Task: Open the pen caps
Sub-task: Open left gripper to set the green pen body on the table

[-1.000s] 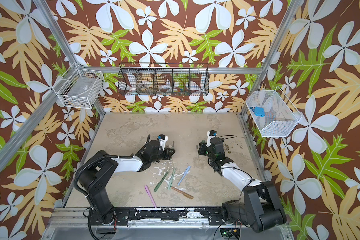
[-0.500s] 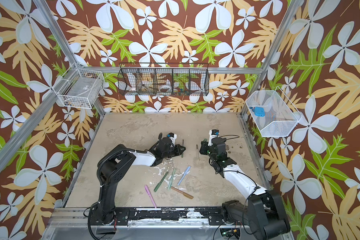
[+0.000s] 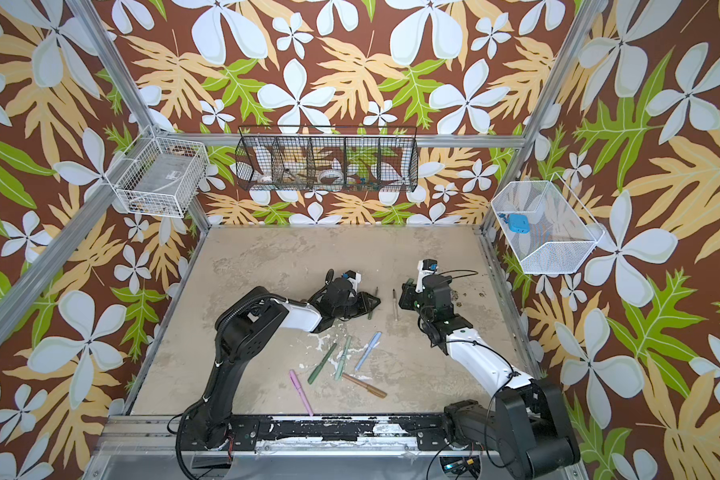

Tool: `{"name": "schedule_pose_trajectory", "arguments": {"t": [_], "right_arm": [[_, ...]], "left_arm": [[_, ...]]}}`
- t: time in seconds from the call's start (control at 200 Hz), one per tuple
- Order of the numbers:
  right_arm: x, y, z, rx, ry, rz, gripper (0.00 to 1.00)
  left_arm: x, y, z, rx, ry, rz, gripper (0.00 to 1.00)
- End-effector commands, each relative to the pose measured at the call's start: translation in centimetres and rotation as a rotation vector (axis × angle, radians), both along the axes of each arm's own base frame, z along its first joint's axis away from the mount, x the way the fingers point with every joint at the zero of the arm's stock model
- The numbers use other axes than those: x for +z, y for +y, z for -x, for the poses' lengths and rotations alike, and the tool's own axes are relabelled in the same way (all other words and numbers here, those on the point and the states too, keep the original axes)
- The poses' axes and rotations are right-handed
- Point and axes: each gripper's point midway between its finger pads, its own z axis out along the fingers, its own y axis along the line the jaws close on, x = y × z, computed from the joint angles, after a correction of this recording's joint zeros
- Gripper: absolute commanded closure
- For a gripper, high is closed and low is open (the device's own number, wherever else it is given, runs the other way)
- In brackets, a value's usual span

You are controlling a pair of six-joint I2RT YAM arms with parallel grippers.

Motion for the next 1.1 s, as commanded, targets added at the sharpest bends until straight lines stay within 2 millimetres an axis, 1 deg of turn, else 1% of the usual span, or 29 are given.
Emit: {"name": "schedule_pose_trajectory", "arguments": {"t": [0.0, 0.075, 0.175, 0.25, 0.305, 0.415, 0.55, 0.636, 0.706, 0.791, 0.896, 0.921, 1.001, 1.096], "right_arm": [[0.6, 0.3, -0.2, 0.015, -0.021, -0.003, 0.95], [0.7, 0.3, -0.1, 0.015, -0.026, -0.004, 0.95], [0.7, 0.3, 0.0, 0.018, -0.026, -0.002, 0.95], [1.0, 0.4, 0.0, 0.027, -0.035, -0.003, 0.95], [1.2, 0.8, 0.1, 0.050, -0.042, -0.006, 0.94], [1.6, 2.0, 0.2, 0.111, -0.056, -0.020, 0.94], [1.3, 4.0, 0.3, 0.176, -0.039, 0.012, 0.94], [1.1, 5.0, 0.3, 0.198, -0.029, 0.029, 0.94], [0.7, 5.5, 0.3, 0.208, -0.014, 0.042, 0.94], [0.3, 5.6, 0.1, 0.204, 0.003, 0.061, 0.94], [-0.2, 6.2, 0.1, 0.213, 0.020, 0.086, 0.94], [-0.3, 6.5, 0.1, 0.222, 0.022, 0.091, 0.94], [-0.7, 8.3, 0.4, 0.289, 0.035, 0.111, 0.94], [-1.5, 11.8, 1.0, 0.396, 0.057, 0.165, 0.94]], "left_arm": [[-0.6, 0.3, -0.1, 0.018, 0.012, -0.033, 0.65], [-0.9, 0.5, -0.1, 0.024, 0.015, -0.051, 0.60], [-0.8, 0.7, -0.1, 0.025, 0.006, -0.069, 0.58], [-0.3, 0.9, 0.0, 0.020, -0.014, -0.078, 0.57], [0.5, 1.1, 0.1, 0.013, -0.042, -0.084, 0.57], [3.6, 2.1, 0.4, 0.010, -0.136, -0.108, 0.55], [7.1, 5.3, 1.4, 0.052, -0.249, -0.179, 0.54], [8.6, 7.5, 2.4, 0.079, -0.298, -0.214, 0.52], [9.1, 9.1, 3.3, 0.094, -0.323, -0.241, 0.52], [9.3, 10.8, 4.4, 0.099, -0.343, -0.275, 0.52], [9.4, 13.0, 5.3, 0.122, -0.351, -0.301, 0.51], [9.7, 13.5, 5.3, 0.132, -0.353, -0.294, 0.51], [9.7, 15.3, 5.8, 0.160, -0.343, -0.289, 0.51], [10.0, 17.4, 6.2, 0.197, -0.328, -0.293, 0.50]]}}
